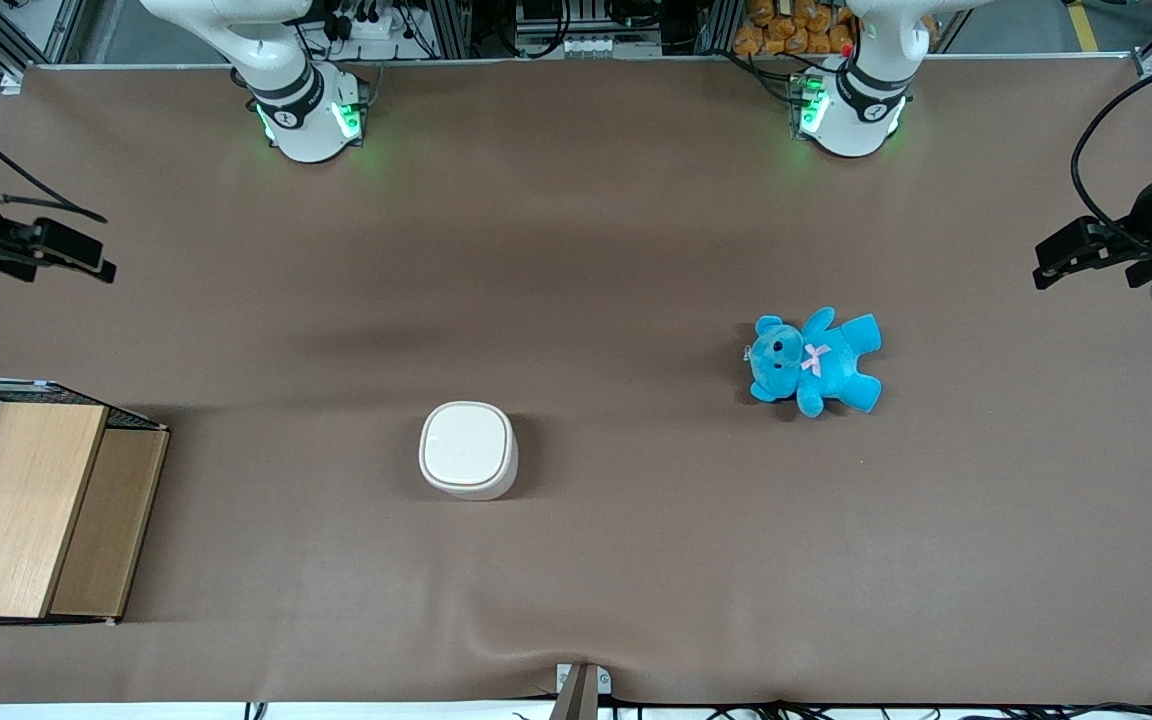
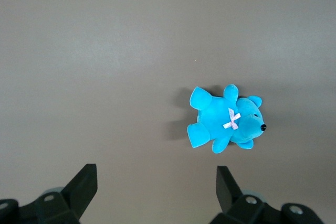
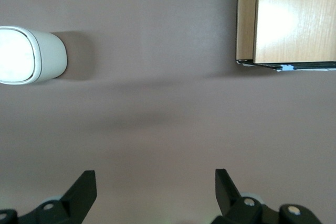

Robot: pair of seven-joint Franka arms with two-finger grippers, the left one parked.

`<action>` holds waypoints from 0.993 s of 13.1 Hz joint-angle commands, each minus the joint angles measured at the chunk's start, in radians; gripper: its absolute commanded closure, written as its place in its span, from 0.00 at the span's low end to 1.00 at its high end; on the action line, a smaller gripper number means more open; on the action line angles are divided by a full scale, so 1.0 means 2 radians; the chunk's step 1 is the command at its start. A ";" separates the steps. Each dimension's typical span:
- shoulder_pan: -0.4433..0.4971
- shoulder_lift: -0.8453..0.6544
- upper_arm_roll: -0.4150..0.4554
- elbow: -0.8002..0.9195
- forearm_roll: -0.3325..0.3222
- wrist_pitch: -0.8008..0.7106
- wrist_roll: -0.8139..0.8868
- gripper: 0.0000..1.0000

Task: Open trash can with right arm
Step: 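Move the right gripper over the table toward the white trash can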

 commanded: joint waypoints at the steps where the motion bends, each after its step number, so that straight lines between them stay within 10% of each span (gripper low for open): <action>1: 0.005 0.037 0.003 0.037 0.008 0.000 0.001 0.00; 13: 0.121 0.226 0.004 0.156 0.040 0.133 0.132 0.40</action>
